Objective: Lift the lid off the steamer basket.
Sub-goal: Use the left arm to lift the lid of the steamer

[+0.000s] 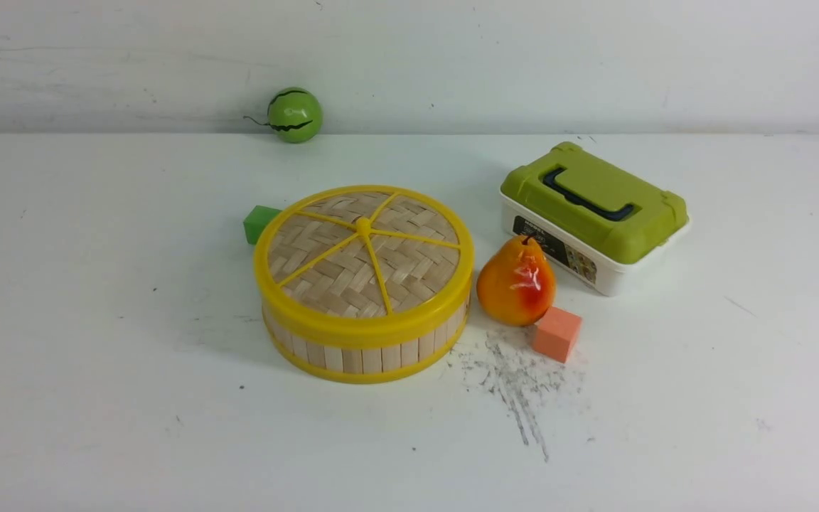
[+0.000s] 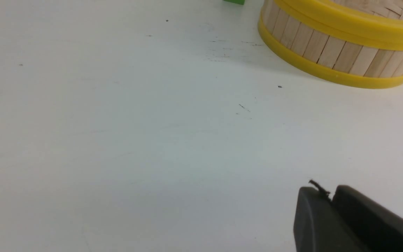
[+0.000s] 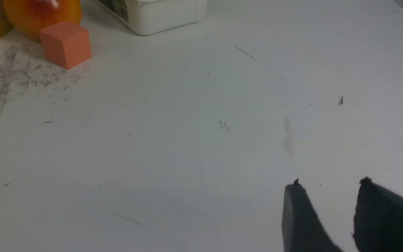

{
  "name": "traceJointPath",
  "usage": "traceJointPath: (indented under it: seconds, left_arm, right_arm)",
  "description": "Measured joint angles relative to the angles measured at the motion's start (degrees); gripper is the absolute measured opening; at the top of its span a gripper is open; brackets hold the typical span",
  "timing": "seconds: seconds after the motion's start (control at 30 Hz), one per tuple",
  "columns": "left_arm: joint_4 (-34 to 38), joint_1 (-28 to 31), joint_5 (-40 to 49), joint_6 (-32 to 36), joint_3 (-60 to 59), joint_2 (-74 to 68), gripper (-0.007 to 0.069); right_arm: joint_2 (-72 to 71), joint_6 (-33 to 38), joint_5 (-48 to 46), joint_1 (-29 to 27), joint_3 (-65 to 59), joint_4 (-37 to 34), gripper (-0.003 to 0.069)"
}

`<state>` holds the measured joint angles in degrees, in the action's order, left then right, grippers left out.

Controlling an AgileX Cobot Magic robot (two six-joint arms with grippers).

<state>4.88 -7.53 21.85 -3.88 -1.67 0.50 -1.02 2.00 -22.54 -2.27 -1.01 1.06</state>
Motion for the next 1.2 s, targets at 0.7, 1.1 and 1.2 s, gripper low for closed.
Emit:
traceJointPath:
  seconds: [0.7,1.1,1.2]
  left_arm:
    - [-0.01,0.0,0.0,0.0,0.0,0.0,0.0083]
    - [-0.06,0.0,-1.14,0.0,0.0,0.0,0.0092]
    - [-0.06,0.0,-1.97,0.0,0.0,0.0,0.0092]
  right_arm:
    - [0.0,0.0,0.0,0.0,0.0,0.0,0.024]
    - [0.0,0.0,0.0,0.0,0.0,0.0,0.024]
    - [0.0,0.0,0.0,0.0,0.0,0.0,0.024]
